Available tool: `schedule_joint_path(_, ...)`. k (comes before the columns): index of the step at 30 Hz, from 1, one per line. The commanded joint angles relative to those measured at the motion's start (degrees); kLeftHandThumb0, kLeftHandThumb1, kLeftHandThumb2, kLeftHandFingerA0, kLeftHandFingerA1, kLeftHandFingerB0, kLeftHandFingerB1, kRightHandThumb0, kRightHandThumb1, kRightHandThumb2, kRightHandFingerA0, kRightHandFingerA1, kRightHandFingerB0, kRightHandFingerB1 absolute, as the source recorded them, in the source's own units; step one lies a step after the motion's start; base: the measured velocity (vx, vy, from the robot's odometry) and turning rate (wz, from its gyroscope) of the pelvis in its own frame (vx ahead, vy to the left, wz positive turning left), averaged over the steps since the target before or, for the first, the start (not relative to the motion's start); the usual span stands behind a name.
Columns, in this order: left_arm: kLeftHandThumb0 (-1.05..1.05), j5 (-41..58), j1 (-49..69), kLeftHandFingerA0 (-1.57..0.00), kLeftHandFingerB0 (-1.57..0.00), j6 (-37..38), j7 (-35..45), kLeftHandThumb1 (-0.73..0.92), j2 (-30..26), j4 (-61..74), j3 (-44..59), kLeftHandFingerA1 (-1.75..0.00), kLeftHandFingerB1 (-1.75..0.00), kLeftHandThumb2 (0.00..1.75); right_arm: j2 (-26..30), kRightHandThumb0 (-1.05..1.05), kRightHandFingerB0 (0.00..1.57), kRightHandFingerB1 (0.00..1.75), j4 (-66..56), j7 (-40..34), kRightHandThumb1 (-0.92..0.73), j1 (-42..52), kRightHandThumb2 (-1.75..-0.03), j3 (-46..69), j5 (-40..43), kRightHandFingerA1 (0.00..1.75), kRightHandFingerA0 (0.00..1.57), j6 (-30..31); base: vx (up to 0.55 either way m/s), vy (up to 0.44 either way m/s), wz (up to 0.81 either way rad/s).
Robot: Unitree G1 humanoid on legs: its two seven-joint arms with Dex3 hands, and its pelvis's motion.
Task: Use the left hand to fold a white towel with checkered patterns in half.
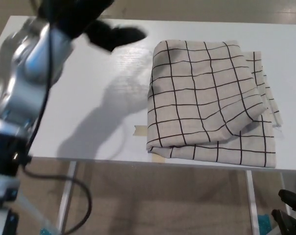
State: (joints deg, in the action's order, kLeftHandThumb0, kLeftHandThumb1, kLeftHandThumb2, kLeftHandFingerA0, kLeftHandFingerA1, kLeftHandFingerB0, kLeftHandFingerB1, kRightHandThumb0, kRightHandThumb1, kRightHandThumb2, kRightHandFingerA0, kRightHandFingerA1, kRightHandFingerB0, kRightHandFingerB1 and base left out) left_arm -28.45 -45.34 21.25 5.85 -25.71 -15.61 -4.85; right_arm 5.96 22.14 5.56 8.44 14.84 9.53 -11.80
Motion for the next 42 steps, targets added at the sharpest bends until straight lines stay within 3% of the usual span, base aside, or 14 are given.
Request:
schedule_joint_path(1, -0.25, 66.74, 55.25, -0.10, -0.10, -24.68, 38.11, 0.21, -2.55, 28.29, 33.85, -0.51, -0.50, 0.82, 1.43, -0.49, 0.63, 0.42, 1.62, 0.37, -0.57, 4.86, -0.58, 0.56, -1.22, 0.48, 0.53, -1.07, 0.00, 0.000, 0.00)
schedule_joint_path(6, -0.26, 59.89, 60.24, -0.11, -0.11, -22.62, 39.69, 0.21, -0.73, 19.71, 30.88, -0.51, -0.50, 0.83, 2.46, -0.49, 0.63, 0.42, 0.35, 0.46, -0.58, 5.06, -0.59, 1.05, -1.21, 0.49, 0.53, -0.35, 0.00, 0.000, 0.00)
schedule_joint_path(7, -0.27, 57.81, 60.03, -0.11, -0.11, -22.41, 40.35, 0.21, -0.61, 16.20, 30.44, -0.51, -0.50, 0.83, 2.60, -0.53, 0.55, 0.57, -0.28, 0.56, -0.50, 5.13, -0.88, 1.41, -0.76, 0.59, 0.47, 0.07, 0.00, 0.000, 0.00)
schedule_joint_path(8, -0.59, 56.63, 60.05, -0.29, -0.25, -21.96, 40.59, 0.46, -0.56, 14.15, 30.41, -0.33, -0.30, 0.55, 2.63, -0.47, 0.63, 0.42, -0.37, 0.65, -0.58, 5.19, -0.58, 1.66, -0.42, 0.49, 0.53, 0.24, 0.00, 0.000, 0.00)
schedule_joint_path(13, -0.65, 50.39, 59.65, -0.30, -0.25, -18.72, 40.00, 0.49, -0.33, 3.11, 30.56, -0.33, -0.30, 0.56, 2.31, -0.47, 0.61, 0.42, -0.37, 0.29, -0.58, 5.37, -0.58, 2.55, 0.46, 0.51, 0.55, 0.05, 0.00, 0.000, 0.00)
schedule_joint_path(14, -0.70, 48.93, 59.43, -0.26, -0.22, -17.53, 39.18, 0.41, -0.05, 0.19, 30.74, -0.40, -0.37, 0.71, 2.23, -0.47, 0.59, 0.41, -0.58, 0.14, -0.57, 5.51, -0.58, 2.65, 0.54, 0.49, 0.55, 0.25, 0.00, 0.000, 0.00)
schedule_joint_path(15, -0.70, 48.93, 59.43, -0.26, -0.22, -17.53, 39.18, 0.41, -0.05, 0.19, 30.74, -0.40, -0.37, 0.71, 2.23, -0.47, 0.59, 0.41, -0.58, 0.14, -0.57, 5.51, -0.58, 2.65, 0.54, 0.49, 0.55, 0.25, 0.00, 0.000, 0.00)
schedule_joint_path(17, -0.76, 42.84, 57.22, -0.28, -0.24, -11.79, 34.27, 0.44, 0.60, -12.48, 31.66, -0.40, -0.38, 0.75, 2.06, -0.46, 0.57, 0.40, -0.50, -0.33, -0.58, 5.06, -0.58, 2.88, 0.77, 0.48, 0.54, 1.07, 0.00, 0.000, 0.00)
schedule_joint_path(18, -0.76, 42.58, 57.03, -0.28, -0.24, -11.47, 34.14, 0.44, 0.64, -13.38, 31.88, -0.40, -0.38, 0.75, 2.08, -0.46, 0.57, 0.40, -0.35, -0.24, -0.58, 4.95, -0.58, 2.92, 0.85, 0.48, 0.54, 1.11, 0.00, 0.000, 0.00)
schedule_joint_path(19, -0.74, 42.29, 56.70, -0.33, -0.27, -11.27, 33.74, 0.53, 0.70, -14.41, 32.12, -0.33, -0.30, 0.58, 2.05, -0.46, 0.56, 0.40, -0.32, -0.18, -0.58, 4.81, -0.58, 2.99, 1.02, 0.48, 0.54, 1.18, 0.00, 0.000, 0.00)
schedule_joint_path(23, -0.79, 37.93, 52.68, -0.34, -0.31, -7.63, 28.38, 0.59, -0.02, -28.19, 33.55, -0.34, -0.31, 0.59, 1.98, -0.47, 0.54, 0.39, 0.30, -0.14, -0.58, 3.81, -0.58, 3.22, 1.28, 0.49, 0.54, 1.76, 0.00, 0.000, 0.00)
schedule_joint_path(32, -0.76, 34.90, 49.78, -0.33, -0.29, -5.83, 24.85, 0.58, -1.66, -38.88, 34.12, -0.34, -0.31, 0.59, 1.88, -0.47, 0.54, 0.38, 0.96, -0.14, -0.58, 3.75, -0.58, 3.60, 0.94, 0.49, 0.54, 0.94, 0.00, 0.000, 0.00)
schedule_joint_path(42, -0.74, 35.78, 52.44, -0.33, -0.28, 1.32, 36.23, 0.58, -3.90, -45.62, 33.01, -0.35, -0.31, 0.58, 1.32, -0.47, 0.56, 0.39, 1.75, -0.16, -0.58, 3.86, -0.58, 4.14, 1.42, 0.50, 0.55, 0.49, 0.00, 0.000, 0.00)
